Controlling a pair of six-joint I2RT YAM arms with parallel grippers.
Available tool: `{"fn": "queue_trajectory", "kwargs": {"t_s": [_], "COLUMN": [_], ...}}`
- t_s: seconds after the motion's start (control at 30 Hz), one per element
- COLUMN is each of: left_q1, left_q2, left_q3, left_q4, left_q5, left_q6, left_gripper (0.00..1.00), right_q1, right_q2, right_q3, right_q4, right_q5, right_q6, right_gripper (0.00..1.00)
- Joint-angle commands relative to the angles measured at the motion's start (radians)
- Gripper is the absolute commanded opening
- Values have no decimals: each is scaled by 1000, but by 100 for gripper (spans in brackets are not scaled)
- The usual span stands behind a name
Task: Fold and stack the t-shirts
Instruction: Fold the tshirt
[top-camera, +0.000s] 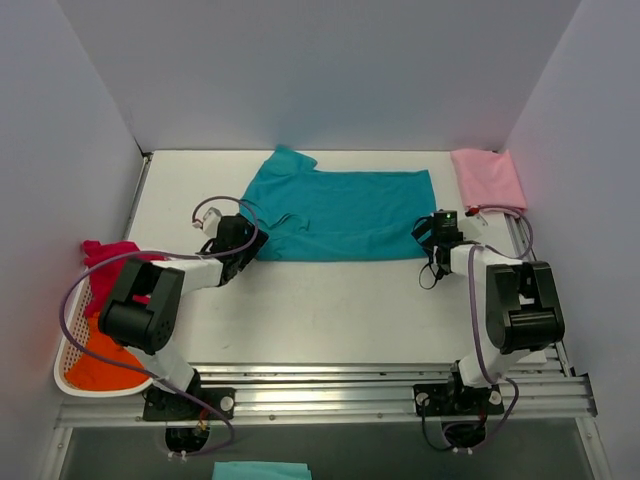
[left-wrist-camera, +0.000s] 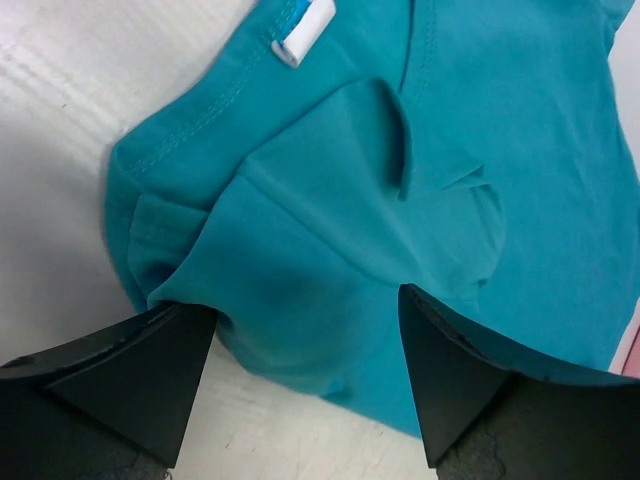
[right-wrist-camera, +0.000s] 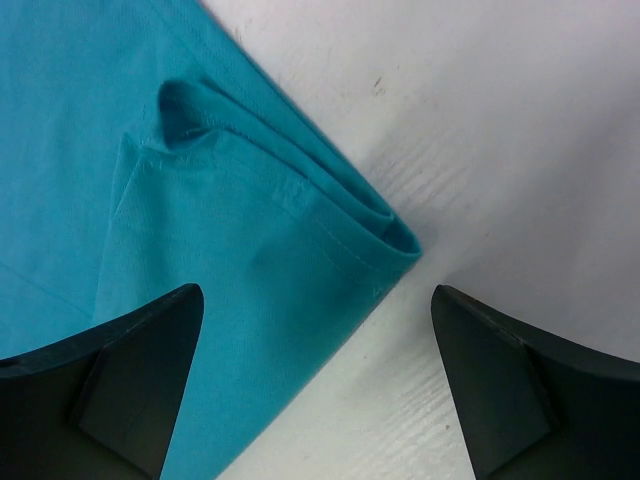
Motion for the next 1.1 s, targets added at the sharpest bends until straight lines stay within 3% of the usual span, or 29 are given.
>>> {"fn": "queue_trajectory", "kwargs": {"t_s": [0.0, 0.1, 0.23, 0.3, 0.63, 0.93, 1.07], "left_q1": [8, 13, 14, 17, 17, -7, -17], "left_q2": [97, 120, 125, 115, -35, -441, -631], "left_q3": [-10, -2, -1, -5, -77, -252, -310], "left_q4": [-78, -67, -66, -67, -141, -358, -449], "left_q5": [-6, -1, -6, -12, -46, -69, -69], "left_q6": [-1, 1, 7, 7, -13, -83, -96], "left_gripper": [84, 77, 62, 50, 3, 3, 9], "right_q1": [-29, -48, -54, -57, -72, -78, -78], "right_q2": [34, 45, 66, 86, 14, -167, -260], "right_q3": [4, -3, -7, -2, -11, -76, -131], "right_q4": [-28, -6, 24, 21, -76, -232, -278], "right_q5": [9, -3, -20, -25, 1, 29, 11], "right_q6": [13, 9, 9, 10, 7, -5, -16], "right_gripper": [91, 76, 24, 0, 0, 0, 0]}}
